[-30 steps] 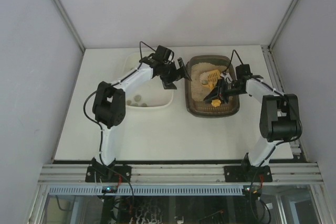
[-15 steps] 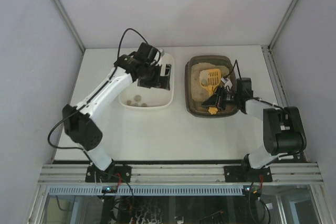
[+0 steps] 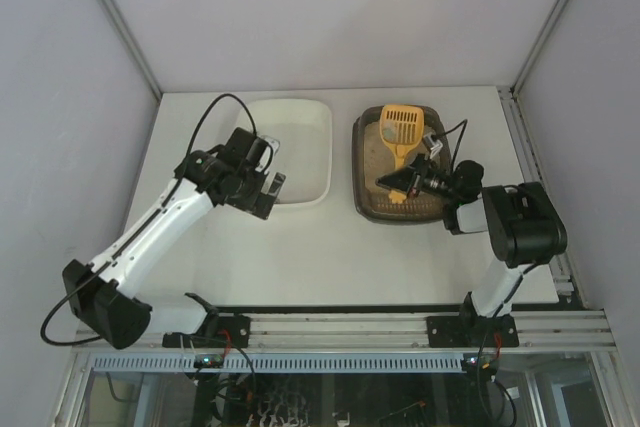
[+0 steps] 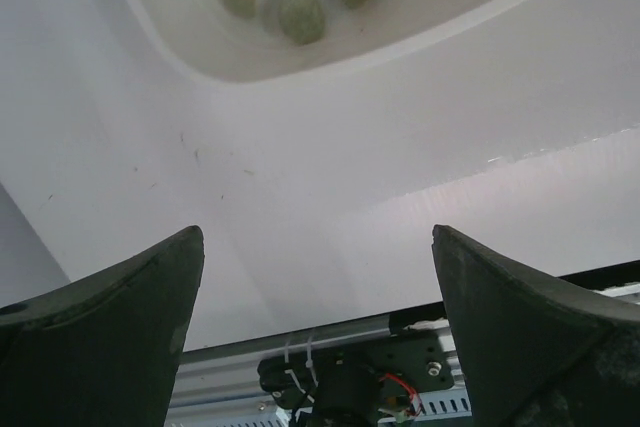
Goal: Clean the litter box
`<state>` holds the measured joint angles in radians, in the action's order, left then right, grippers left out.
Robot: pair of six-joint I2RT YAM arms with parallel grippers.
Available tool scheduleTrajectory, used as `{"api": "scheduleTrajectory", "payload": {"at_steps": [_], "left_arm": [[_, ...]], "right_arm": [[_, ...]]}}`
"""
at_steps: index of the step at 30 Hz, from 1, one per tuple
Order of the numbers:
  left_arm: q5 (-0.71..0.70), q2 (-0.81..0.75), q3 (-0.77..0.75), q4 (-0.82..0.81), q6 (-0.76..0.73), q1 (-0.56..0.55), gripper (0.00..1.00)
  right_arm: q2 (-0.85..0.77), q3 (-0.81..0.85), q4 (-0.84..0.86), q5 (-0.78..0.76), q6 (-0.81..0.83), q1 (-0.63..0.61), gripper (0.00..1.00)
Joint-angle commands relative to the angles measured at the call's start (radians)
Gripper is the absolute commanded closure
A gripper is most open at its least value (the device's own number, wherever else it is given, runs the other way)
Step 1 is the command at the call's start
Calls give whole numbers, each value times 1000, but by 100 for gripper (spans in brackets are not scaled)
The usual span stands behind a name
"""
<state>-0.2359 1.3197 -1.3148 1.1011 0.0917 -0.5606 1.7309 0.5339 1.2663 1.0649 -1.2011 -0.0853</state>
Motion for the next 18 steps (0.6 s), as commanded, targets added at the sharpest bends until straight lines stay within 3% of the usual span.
{"api": "scheduleTrajectory", "payload": {"at_steps": [1, 6, 12, 18], "left_arm": [[-62, -112, 95, -45, -71, 0, 0], [-38, -133, 140, -47, -101, 3, 0], [34, 6, 120, 27, -120, 4, 5], [103, 15, 89, 40, -148, 14, 7]], "right_arm": [[39, 23, 231, 38, -159, -64, 100], [45, 29, 235, 5, -276, -89, 100], [-25, 0, 235, -99, -532, -71, 100], [-63, 0, 230, -50, -544, -26, 100]]}}
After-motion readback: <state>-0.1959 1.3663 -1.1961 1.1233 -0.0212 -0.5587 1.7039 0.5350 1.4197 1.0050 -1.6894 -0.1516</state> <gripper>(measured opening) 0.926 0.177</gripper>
